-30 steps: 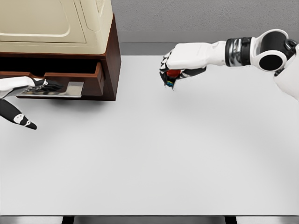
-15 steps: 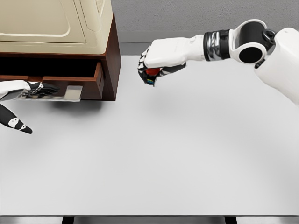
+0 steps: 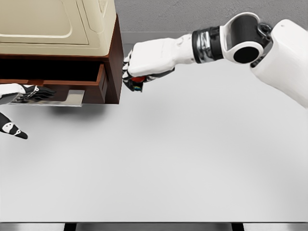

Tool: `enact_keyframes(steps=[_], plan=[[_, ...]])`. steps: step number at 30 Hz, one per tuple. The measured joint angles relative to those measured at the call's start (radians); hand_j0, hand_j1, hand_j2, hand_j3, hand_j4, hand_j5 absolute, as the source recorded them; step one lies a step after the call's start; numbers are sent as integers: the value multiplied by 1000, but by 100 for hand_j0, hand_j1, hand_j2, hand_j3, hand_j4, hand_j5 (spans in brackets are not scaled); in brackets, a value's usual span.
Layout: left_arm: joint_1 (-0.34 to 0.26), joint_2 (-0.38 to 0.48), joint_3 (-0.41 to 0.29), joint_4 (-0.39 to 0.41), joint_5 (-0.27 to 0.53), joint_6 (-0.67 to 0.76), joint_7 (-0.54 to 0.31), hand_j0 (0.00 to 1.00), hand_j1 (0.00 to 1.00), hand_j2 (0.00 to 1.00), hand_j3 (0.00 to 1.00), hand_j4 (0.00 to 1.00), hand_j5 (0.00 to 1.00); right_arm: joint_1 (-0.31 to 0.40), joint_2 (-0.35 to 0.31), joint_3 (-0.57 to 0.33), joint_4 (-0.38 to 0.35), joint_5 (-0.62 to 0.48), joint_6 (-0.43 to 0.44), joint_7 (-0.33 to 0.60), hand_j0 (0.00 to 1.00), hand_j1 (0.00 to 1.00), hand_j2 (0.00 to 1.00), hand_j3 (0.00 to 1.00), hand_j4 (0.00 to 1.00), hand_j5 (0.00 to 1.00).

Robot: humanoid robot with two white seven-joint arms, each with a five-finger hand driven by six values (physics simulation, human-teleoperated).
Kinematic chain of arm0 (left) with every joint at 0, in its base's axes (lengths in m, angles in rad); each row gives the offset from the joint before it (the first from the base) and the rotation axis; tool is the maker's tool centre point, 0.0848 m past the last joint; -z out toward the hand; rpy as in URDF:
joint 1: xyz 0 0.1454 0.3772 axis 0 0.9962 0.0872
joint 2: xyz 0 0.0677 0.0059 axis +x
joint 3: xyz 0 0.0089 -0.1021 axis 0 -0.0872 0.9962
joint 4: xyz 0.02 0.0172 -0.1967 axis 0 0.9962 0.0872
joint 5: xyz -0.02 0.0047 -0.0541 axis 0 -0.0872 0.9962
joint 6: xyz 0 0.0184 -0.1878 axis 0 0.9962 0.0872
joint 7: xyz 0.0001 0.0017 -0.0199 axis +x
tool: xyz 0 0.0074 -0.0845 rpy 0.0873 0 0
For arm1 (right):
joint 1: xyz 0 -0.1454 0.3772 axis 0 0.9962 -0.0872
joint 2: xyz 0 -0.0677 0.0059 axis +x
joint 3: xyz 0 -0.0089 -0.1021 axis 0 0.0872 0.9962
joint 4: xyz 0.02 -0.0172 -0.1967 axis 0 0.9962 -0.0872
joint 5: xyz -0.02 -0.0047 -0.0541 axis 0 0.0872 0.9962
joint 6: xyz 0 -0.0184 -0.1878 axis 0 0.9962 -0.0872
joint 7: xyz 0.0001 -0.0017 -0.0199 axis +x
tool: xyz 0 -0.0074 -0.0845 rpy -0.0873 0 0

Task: Open the cabinet drawer with left arm, and place a switch into the drawer with right arm

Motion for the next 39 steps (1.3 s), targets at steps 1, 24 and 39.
enact_keyframes(steps=[1,24,39], plan=[[0,3,0,0,-1,0,0,100,100,100,100,100,100,0,1,1,-5,0,0,0,43,43,43,43,43,43],[6,42,-2,1,78,0,0,100,100,100,100,100,100,-100,164,14,56,-38,36,0,43,43,43,43,43,43],[31,80,-3,-1,148,0,-1,100,100,100,100,100,100,-163,308,39,243,-37,67,0,43,43,43,43,43,43]])
